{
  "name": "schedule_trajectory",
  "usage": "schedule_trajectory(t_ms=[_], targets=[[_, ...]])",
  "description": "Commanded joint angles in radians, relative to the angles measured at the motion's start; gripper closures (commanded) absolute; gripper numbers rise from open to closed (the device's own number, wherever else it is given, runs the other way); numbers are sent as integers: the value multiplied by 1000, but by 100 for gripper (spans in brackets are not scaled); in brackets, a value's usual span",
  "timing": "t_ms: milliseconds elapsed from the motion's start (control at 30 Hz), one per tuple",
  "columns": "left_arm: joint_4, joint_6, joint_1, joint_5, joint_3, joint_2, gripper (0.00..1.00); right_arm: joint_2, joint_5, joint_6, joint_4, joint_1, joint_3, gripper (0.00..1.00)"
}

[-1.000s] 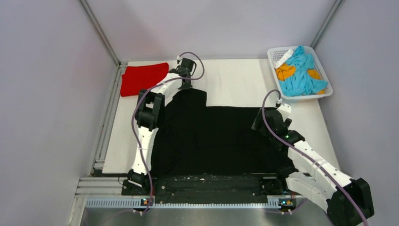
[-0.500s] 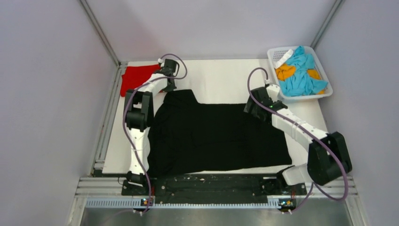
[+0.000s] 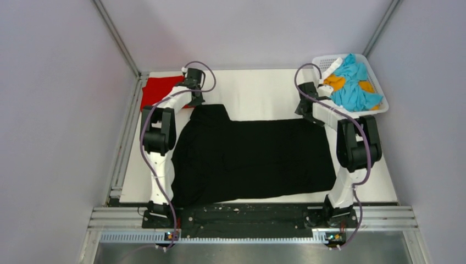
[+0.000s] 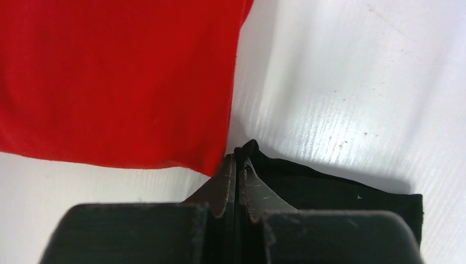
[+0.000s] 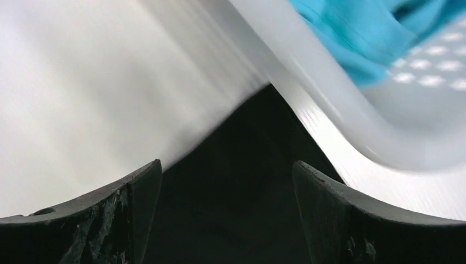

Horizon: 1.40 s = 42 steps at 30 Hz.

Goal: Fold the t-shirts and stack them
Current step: Grab the side of the flattened tshirt furthest away from the robot with both arms

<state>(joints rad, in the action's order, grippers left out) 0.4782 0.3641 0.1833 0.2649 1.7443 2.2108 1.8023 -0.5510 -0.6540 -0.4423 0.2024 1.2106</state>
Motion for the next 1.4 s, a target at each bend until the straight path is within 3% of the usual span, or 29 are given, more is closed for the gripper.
schedule_trajectory(t_ms=[0,300,433,667,767,800,1000,1167,1367], targets=[[-27,2,-5,-84,-6,-91,100,131,-60,4,4,4,146,16],[-53,13,-5,-148,-75,-153,100,211,-122,-47,-23,4,148,20],[-75,11,-5,-146,-113,-179,100,172,-133,-79,-22,4,85,33],[-77,4,-6,-128,-141,-220,100,124,-164,-114,-3,4,44,68],[-88,6,-5,-131,-158,-233,100,124,-153,-112,17,3,41,97],[-89,4,-5,-133,-159,-234,100,123,-146,-111,28,4,38,100],[-85,7,7,-232,-184,-281,100,85,-116,-33,72,19,61,100],[-130,5,62,-258,-306,-406,100,9,-82,37,114,54,18,100],[-120,18,177,-153,-483,-591,100,-112,4,108,192,95,-109,100]])
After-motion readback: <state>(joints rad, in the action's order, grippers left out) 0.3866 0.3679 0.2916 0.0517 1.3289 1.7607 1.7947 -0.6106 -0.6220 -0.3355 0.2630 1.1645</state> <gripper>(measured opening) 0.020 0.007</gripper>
